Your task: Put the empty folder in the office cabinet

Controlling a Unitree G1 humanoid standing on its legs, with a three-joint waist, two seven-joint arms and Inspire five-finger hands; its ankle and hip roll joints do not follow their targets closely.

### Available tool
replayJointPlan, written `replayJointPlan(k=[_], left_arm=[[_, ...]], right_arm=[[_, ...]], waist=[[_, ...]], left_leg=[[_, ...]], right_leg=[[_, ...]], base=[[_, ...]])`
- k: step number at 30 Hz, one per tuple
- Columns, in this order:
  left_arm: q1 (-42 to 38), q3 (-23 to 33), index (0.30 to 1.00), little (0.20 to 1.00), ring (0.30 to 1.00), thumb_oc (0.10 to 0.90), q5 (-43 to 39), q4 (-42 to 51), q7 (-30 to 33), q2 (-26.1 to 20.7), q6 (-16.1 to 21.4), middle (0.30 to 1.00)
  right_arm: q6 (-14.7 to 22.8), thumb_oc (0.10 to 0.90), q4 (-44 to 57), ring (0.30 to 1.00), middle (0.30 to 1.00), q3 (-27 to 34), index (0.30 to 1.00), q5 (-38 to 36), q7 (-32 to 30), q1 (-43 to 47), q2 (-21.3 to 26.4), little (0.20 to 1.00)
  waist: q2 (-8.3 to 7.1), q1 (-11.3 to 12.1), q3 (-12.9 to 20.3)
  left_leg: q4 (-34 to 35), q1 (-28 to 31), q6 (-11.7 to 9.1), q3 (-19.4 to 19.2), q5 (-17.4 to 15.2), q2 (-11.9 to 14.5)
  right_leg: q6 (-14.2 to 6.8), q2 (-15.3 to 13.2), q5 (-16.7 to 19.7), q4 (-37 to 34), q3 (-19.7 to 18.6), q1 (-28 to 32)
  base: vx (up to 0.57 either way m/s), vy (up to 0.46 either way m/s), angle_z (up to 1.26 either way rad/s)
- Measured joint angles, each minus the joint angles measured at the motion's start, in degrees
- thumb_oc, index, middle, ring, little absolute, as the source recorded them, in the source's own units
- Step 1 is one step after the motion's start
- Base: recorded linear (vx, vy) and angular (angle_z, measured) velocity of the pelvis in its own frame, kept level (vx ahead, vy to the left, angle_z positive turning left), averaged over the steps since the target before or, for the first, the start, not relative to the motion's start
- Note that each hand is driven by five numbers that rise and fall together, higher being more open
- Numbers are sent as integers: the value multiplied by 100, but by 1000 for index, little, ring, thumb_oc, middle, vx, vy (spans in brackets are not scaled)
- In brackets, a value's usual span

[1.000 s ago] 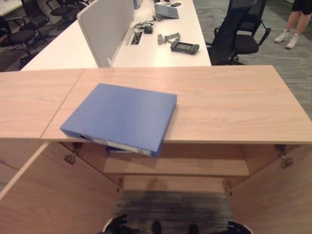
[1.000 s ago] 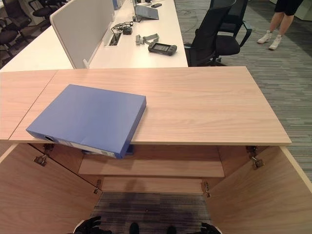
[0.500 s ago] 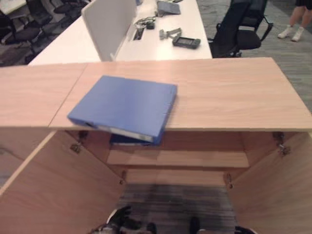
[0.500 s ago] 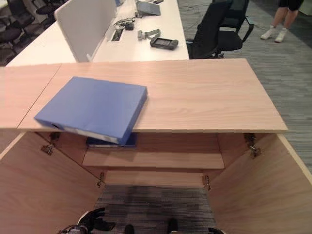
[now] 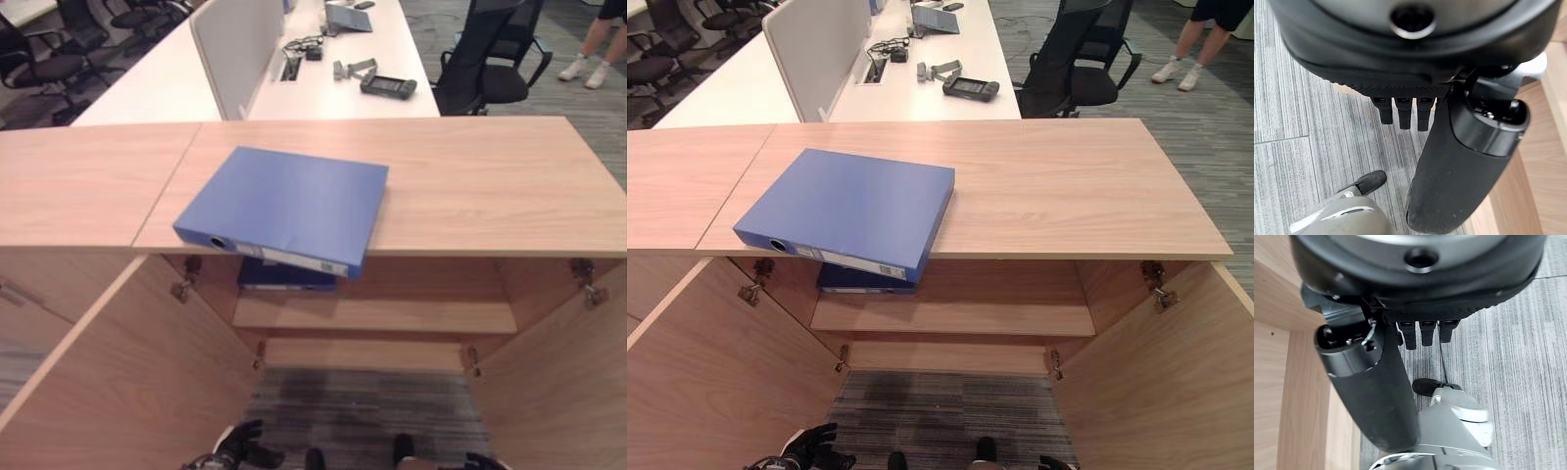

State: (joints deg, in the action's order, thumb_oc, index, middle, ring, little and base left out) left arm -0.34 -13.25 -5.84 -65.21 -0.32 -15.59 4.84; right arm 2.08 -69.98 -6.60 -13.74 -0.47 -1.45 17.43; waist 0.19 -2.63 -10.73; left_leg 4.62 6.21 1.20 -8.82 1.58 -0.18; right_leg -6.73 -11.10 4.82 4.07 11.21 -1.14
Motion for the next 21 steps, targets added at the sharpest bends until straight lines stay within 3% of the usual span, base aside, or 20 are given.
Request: replayJointPlan(k=[5,7,8,9,10,12,16,21], left_arm=[[-144,5,900,900,900,800,-1,-49,4,-74,15,900],[-206,52,900,900,900,800,-5,18,15,-195,50,900],[-210,84,900,900,900,800,-5,15,15,-215,48,900],[-221,133,900,900,900,800,-12,16,15,-235,46,900],[-127,174,900,900,900,800,-21,3,14,-258,12,900],[32,237,900,900,900,800,-29,10,6,-171,12,900],[220,235,900,900,900,800,-62,55,3,45,13,900],[205,208,900,900,900,800,-58,91,6,80,24,900]], right_arm=[[5,800,2,900,900,-5,900,-1,-18,265,-80,900],[-3,800,-12,900,900,-6,900,9,-57,232,-74,900],[-9,800,-13,900,900,-4,900,11,-64,223,-72,900],[-14,800,-15,900,900,-1,900,6,-64,224,-83,900],[-12,800,-19,900,900,-2,900,6,-54,180,-126,900],[-10,800,-14,900,900,-56,900,8,-39,225,-129,900],[-10,800,11,900,900,-173,900,14,-4,217,-125,900],[-13,800,0,900,900,-171,900,17,9,105,-126,900]], waist=[[-9,20,-62],[12,238,-57],[7,317,-53],[-33,373,-28],[-138,437,27],[-76,455,78],[146,434,233],[110,416,367]], left_leg=[[-5,-6,72,-147,43,130],[-3,-5,58,-158,52,351],[-4,10,37,-176,65,393],[-5,-8,5,-140,76,390],[-4,2,-88,-134,65,342],[-1,-16,-212,-196,78,319],[-3,-64,-342,-175,154,451],[20,-118,-437,-116,216,526]], right_leg=[[-68,-20,-75,538,31,-248],[-199,59,-752,1468,20,-216],[-229,45,-867,1520,9,-137],[-249,26,-842,1264,10,25],[-185,28,-787,382,-98,521],[-144,108,-785,-404,-126,883],[-116,289,-764,-607,-127,960],[5,383,-717,-731,-121,966]], base=[[-141,25,-8],[-45,-41,0],[47,-50,-15],[66,-94,-17],[49,-65,-13],[14,-117,-18],[8,-91,-2],[0,-65,3]])
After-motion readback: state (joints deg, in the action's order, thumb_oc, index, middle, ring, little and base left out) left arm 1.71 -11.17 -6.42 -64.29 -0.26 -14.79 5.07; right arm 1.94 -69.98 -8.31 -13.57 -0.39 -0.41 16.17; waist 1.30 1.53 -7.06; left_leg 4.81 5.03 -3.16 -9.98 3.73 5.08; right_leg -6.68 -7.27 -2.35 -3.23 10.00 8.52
